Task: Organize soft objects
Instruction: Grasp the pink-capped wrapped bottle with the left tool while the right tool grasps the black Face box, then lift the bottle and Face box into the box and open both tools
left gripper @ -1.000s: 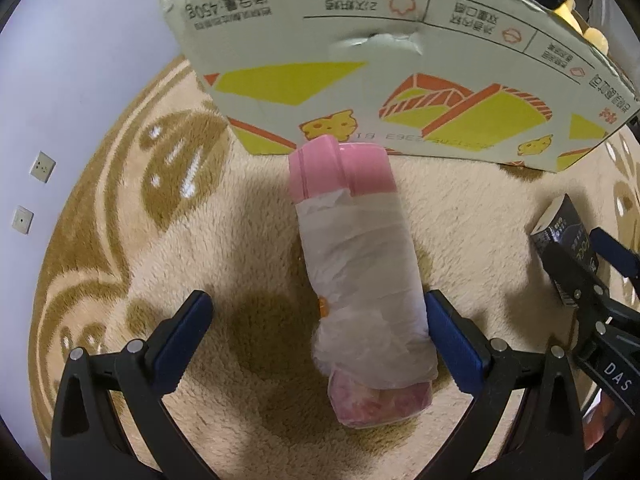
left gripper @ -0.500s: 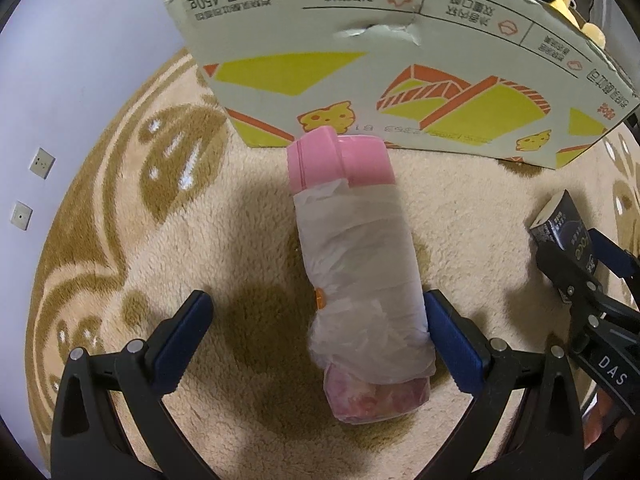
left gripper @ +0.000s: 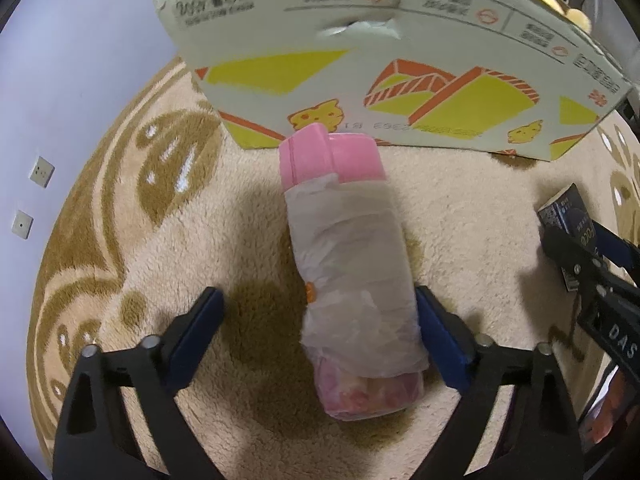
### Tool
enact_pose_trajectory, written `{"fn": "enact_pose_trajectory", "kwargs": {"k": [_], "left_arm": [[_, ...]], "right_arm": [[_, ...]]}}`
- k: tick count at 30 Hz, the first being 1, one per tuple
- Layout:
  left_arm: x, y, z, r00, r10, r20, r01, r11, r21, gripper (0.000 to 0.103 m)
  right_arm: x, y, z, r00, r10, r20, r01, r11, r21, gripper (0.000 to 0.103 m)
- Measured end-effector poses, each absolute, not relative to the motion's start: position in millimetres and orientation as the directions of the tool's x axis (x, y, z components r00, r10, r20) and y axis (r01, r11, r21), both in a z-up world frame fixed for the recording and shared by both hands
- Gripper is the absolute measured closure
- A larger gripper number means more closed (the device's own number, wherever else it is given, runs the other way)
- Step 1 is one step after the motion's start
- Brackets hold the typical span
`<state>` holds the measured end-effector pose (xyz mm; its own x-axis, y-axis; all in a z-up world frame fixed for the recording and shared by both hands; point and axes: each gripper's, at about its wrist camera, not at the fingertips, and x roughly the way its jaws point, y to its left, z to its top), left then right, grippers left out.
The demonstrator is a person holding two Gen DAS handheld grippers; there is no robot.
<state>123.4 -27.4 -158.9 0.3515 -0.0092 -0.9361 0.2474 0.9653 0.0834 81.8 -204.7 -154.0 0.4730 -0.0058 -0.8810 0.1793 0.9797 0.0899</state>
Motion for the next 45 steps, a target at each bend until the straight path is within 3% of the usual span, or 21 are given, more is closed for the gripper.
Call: {"fn": "enact_pose_trajectory", "kwargs": {"k": [4, 7, 20, 34, 45], "left_arm": [[117.4, -30.7, -153.0, 0.369, -0.011, -0.929, 0.27, 0.958, 0.096, 0.04], [113.9, -29.3, -149.0, 0.377, -0.011, -0.926, 0.268, 0.958, 0.097, 0.057], [106.9, -7.5, -129.9, 0.412, 0.01, -0.911, 0.2, 0.975, 0.101, 0.059], [88.8, 4.0, -79.1, 0.55, 0.032, -0.834, 0.123, 0.985, 0.119, 0.059], [76.7, 17.9, -30.9, 0.673, 0.032, -0.739, 0.065, 0.993, 0.102, 0.059]], "right_arm": [[80.4, -207.2, -151.2, 0.482, -0.021, -0.876, 0.187, 0.979, 0.08, 0.049], [79.7, -207.8, -149.8, 0.487, -0.011, -0.873, 0.183, 0.979, 0.09, 0.049], [63.1, -207.7, -131.9, 0.536, 0.016, -0.844, 0.19, 0.972, 0.139, 0.05], [47.5, -198.3, -107.5, 0.603, 0.031, -0.797, 0.15, 0.977, 0.151, 0.051], [35.9, -188.3, -57.3, 0.732, 0.029, -0.681, 0.1, 0.984, 0.149, 0.051]]}}
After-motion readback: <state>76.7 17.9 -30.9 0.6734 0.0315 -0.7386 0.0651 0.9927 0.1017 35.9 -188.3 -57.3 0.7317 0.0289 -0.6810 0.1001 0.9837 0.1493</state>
